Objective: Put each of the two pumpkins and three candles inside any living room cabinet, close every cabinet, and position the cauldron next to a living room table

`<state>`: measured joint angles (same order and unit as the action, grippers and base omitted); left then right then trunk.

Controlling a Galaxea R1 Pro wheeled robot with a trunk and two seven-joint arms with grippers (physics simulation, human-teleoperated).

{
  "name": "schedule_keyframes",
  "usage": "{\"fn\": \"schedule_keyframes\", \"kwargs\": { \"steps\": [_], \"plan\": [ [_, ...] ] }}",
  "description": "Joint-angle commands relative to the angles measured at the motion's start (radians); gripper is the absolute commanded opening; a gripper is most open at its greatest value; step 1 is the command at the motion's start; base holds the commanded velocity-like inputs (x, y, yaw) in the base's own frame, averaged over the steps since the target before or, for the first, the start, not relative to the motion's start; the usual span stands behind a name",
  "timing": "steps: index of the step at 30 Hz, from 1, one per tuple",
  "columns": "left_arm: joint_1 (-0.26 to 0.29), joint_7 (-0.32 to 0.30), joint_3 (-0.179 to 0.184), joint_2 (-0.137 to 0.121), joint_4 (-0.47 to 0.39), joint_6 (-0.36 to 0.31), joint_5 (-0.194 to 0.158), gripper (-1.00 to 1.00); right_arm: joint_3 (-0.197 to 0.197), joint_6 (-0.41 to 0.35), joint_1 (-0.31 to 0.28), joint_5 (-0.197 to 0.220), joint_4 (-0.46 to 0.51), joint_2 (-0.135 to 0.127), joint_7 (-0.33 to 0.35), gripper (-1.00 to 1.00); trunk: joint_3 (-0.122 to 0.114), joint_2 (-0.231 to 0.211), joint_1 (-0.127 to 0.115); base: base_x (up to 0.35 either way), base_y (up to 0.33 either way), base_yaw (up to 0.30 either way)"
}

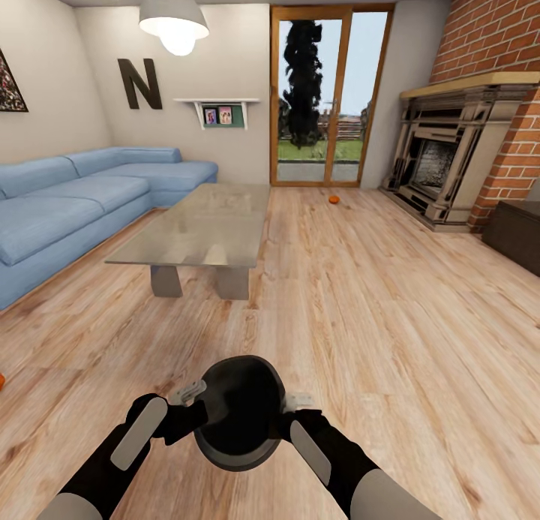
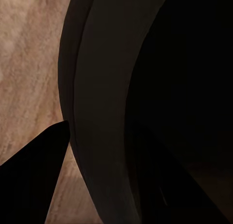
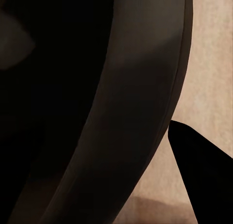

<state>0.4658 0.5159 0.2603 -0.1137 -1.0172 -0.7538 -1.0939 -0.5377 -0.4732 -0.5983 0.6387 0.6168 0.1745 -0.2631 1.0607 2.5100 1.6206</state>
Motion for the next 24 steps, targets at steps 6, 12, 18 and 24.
{"fn": "schedule_keyframes", "kwargs": {
  "steps": [6, 12, 18, 24],
  "plan": [
    [0.000, 0.013, 0.040, -0.001, -0.001, -0.001, 0.025, -1.00, -0.002, 0.000, -0.002, 0.021, 0.006, 0.000, -0.007, -1.00, 0.001, 0.001, 0.000, 0.000, 0.000, 0.000],
    [0.000, 0.012, 0.039, -0.004, -0.001, -0.001, 0.025, -1.00, -0.002, 0.002, -0.002, 0.021, 0.006, 0.000, -0.007, -1.00, 0.001, 0.001, 0.000, 0.000, 0.000, 0.000],
    [0.001, 0.013, 0.039, -0.004, -0.001, -0.001, 0.025, -1.00, -0.002, 0.002, -0.002, 0.021, 0.006, 0.000, -0.007, -1.00, 0.001, 0.001, 0.000, 0.000, 0.000, 0.000],
    [0.000, 0.012, 0.039, -0.004, -0.002, -0.001, 0.025, -1.00, -0.002, 0.002, -0.002, 0.020, 0.006, 0.000, -0.007, -1.00, -0.007, 0.000, -0.001, 0.000, 0.000, 0.000]
  ]
}}
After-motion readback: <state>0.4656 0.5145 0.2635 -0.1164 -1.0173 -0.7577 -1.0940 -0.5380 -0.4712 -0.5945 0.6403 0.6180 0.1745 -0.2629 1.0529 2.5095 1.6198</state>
